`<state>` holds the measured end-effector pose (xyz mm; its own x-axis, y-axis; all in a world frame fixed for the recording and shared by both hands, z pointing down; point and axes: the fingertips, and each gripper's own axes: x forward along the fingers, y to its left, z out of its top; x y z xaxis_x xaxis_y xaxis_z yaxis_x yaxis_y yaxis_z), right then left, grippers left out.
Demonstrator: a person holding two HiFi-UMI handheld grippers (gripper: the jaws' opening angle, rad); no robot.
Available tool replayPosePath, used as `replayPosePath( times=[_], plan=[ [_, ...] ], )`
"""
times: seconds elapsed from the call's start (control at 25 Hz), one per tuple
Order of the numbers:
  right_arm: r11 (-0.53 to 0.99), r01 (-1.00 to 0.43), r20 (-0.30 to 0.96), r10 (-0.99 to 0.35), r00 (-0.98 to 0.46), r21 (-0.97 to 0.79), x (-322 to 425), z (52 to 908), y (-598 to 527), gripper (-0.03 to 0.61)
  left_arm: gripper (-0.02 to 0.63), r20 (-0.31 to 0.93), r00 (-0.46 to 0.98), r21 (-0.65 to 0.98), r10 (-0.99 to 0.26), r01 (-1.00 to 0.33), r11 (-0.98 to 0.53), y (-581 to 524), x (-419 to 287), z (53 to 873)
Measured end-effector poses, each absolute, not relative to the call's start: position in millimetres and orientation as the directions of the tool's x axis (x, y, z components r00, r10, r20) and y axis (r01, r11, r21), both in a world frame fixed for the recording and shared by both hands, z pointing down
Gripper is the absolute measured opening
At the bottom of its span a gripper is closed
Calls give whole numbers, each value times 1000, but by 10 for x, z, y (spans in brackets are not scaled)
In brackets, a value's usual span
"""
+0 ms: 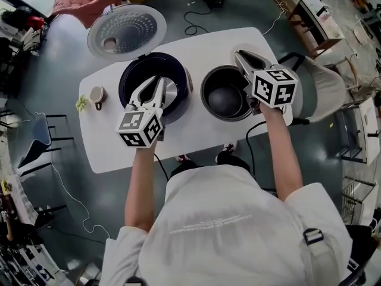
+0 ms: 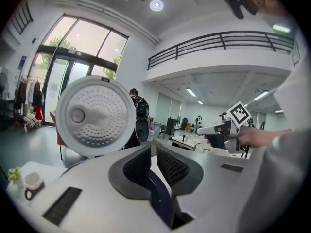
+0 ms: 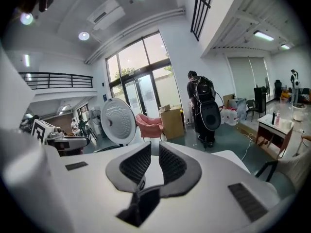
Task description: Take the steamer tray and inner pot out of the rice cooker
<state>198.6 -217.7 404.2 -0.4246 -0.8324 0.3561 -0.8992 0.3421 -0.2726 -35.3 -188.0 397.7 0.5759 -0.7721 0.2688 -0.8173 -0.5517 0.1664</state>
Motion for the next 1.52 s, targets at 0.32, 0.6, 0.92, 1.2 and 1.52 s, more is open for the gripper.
replayPosePath(
  times=[0.32,0.6,0.92,1.2,1.52],
  plan=[
    [405,-898,276,-856,-438,-170,1435,3669,-2258,40,18,264,501,11,-824,-856,-517,-1936,-970,3645],
    [516,-851,226,-821,-524,-97,945,3382,-2325,34,17,257,476,-42,-841,-864,-502,-1998,-1254,3440],
    [617,-787,139,-779,-612,-9,546,2915,-2298,28,17,153,486,-103,-860,-858,-503,-2091,-1383,2955],
    [657,-752,89,-753,-652,54,404,2627,-2262,26,17,73,482,-146,-873,-861,-488,-2120,-1373,2667],
    [660,-736,101,-751,-652,150,318,2542,-2299,26,17,58,471,-185,-880,-862,-473,-2110,-1374,2555]
  ],
)
